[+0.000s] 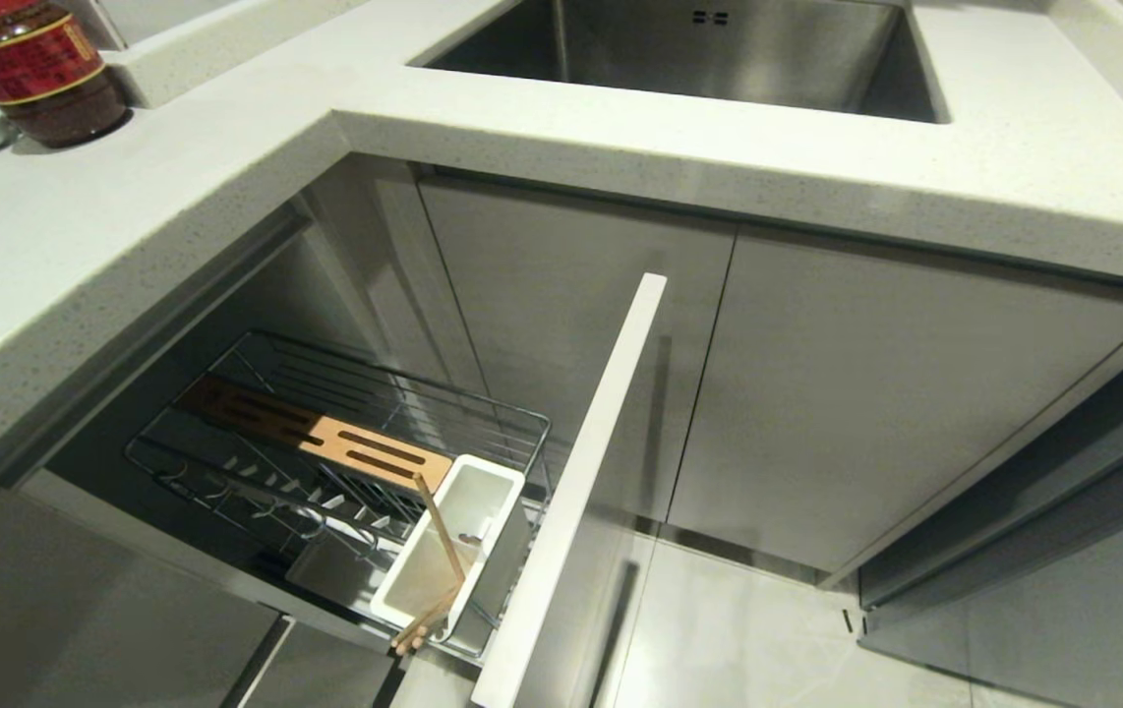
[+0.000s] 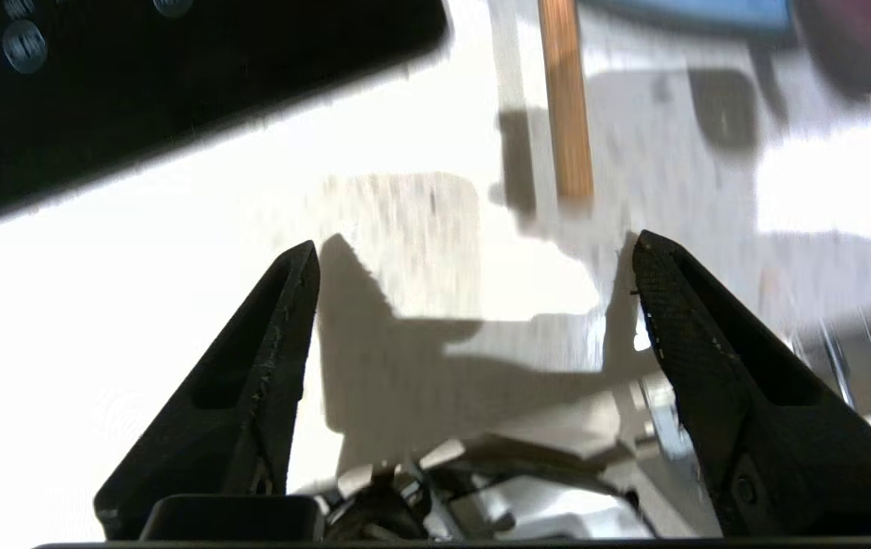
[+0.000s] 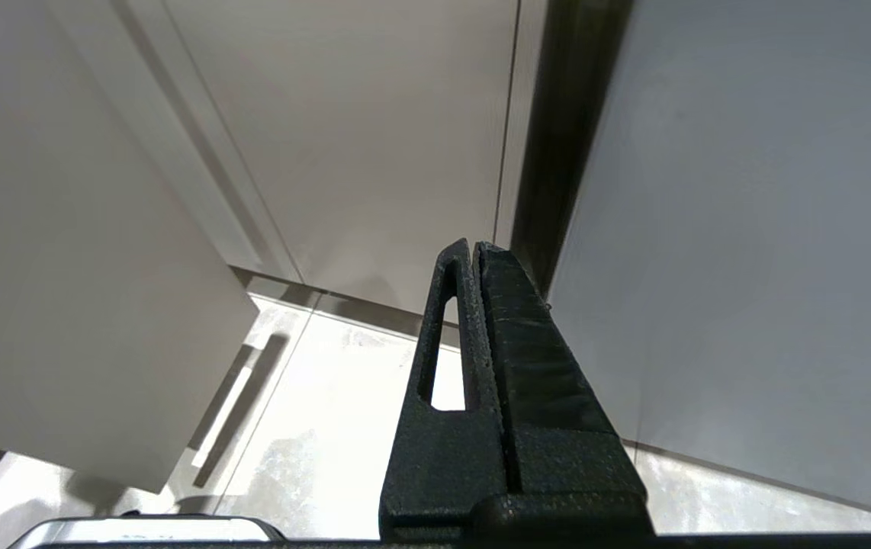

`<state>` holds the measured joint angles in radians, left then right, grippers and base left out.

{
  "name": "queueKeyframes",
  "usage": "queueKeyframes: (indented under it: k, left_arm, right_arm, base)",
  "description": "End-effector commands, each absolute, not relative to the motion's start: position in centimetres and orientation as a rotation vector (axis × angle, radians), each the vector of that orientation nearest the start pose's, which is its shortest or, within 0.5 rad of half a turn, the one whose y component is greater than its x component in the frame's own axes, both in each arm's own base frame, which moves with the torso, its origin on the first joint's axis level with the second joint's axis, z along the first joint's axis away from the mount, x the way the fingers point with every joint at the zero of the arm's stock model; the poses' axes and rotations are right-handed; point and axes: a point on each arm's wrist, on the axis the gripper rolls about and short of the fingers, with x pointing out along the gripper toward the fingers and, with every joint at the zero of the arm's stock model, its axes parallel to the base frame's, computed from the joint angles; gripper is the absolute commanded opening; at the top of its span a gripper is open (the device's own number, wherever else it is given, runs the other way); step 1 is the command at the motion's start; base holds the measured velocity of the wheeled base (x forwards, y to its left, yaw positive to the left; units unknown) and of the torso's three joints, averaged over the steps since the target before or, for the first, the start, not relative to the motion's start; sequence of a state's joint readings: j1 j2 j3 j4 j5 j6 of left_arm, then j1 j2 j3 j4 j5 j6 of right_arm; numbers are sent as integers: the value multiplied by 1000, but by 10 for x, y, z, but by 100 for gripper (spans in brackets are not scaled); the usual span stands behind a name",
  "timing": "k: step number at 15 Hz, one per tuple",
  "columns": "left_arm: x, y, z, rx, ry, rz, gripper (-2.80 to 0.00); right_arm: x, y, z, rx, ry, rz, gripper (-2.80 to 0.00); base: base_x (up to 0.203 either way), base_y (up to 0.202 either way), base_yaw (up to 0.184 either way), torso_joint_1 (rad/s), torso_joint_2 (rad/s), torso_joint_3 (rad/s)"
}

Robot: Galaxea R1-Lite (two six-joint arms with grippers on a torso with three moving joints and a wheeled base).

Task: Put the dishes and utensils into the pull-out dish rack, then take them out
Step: Take the chopsticks out of the cupboard

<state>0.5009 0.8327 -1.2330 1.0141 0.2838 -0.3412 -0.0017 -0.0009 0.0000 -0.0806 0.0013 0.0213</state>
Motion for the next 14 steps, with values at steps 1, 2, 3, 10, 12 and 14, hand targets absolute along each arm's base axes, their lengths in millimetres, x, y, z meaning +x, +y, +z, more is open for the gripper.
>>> queueKeyframes:
  k: [1, 2, 3, 10, 12, 14]
  left_arm:
    - [-13, 1, 300, -369, 446, 815, 0]
    - [-20, -2, 301, -367, 420, 796, 0]
    - [-29, -6, 306, -376, 370, 771, 0]
    - [-76, -13, 343, -389, 18, 568, -280]
    - [-77, -9, 361, -390, -133, 470, -280]
    - [-72, -4, 386, -399, -267, 310, -280]
  right_arm:
    - [-21, 0, 77, 21, -57, 1, -280]
    - [-21, 0, 77, 21, -57, 1, -280]
    - [-21, 0, 77, 21, -57, 1, -280]
    - [-21, 0, 77, 21, -57, 1, -280]
    - [-21, 0, 77, 21, -57, 1, -280]
    - [-21, 0, 77, 21, -57, 1, -280]
  base:
    - [0, 0, 0, 0, 0, 0]
    - [0, 0, 0, 0, 0, 0]
    - [0, 0, 0, 0, 0, 0]
    - [0, 0, 0, 0, 0, 0]
    - [0, 0, 0, 0, 0, 0]
    - [0, 0, 0, 0, 0, 0]
